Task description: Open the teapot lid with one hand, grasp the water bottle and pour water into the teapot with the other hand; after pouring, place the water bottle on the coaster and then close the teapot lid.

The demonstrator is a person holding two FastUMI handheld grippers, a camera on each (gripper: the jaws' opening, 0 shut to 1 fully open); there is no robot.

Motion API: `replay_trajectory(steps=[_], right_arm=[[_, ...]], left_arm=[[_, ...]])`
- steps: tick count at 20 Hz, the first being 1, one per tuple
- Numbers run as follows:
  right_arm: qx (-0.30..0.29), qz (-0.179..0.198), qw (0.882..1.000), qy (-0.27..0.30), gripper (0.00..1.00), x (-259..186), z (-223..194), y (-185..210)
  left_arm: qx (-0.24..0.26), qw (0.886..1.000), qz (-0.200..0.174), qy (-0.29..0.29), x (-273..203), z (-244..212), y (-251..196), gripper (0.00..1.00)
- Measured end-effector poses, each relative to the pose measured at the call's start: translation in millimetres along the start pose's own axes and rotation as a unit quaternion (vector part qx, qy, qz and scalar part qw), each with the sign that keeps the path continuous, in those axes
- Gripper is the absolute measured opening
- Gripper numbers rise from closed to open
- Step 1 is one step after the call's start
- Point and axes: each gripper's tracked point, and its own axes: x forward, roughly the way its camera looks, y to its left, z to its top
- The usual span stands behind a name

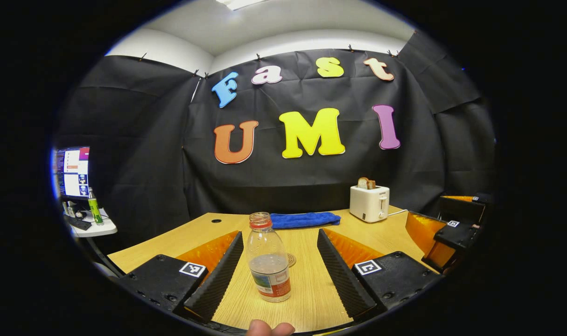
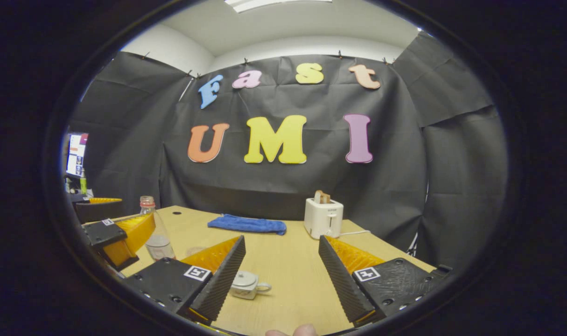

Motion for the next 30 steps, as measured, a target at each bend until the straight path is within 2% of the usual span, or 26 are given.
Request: replay_trajectory(steps=[10,13,14,17,20,21,22,23,25,26,27,29,30], right_arm=[[-0.004,0.040,0.996,0.076,0.97,44,-78,39],[-0.011,0.050,0.995,0.089,0.98,58,-90,50],[-0.015,0.049,0.994,0.091,0.94,63,-92,52],[-0.019,0.054,0.993,0.102,0.94,76,-103,60],[-0.024,0.057,0.993,0.103,0.75,81,-104,64],[-0.028,0.063,0.992,0.106,0.80,84,-107,68],[-0.025,0.066,0.992,0.107,0.70,86,-108,71],[-0.024,0.071,0.991,0.110,0.68,85,-107,74],[-0.020,0.079,0.990,0.113,0.51,85,-108,79],[-0.016,0.078,0.990,0.115,0.34,86,-108,80],[-0.014,0.078,0.990,0.116,0.29,86,-109,80],[-0.016,0.076,0.990,0.116,0.28,87,-109,79],[-0.009,0.071,0.992,0.108,0.15,88,-107,74]], left_arm=[[-0.005,1.000,0.024,0.014,6,-2,28,1.00],[-0.003,0.999,0.031,0.013,7,-1,36,1.00],[-0.004,0.999,0.031,0.014,7,-2,37,1.00],[-0.010,0.999,0.034,0.018,9,-4,42,0.99],[-0.012,0.999,0.036,0.019,10,-4,45,1.00],[-0.013,0.999,0.037,0.020,11,-5,46,1.00],[-0.014,0.999,0.037,0.022,11,-6,47,1.00],[-0.016,0.999,0.038,0.023,11,-7,47,1.00],[-0.019,0.999,0.040,0.025,12,-7,50,1.00],[-0.021,0.999,0.041,0.024,12,-7,52,1.00],[-0.023,0.999,0.041,0.025,12,-8,53,1.00],[-0.024,0.998,0.041,0.028,13,-8,53,1.00],[-0.024,0.998,0.042,0.029,12,-9,54,1.00]])
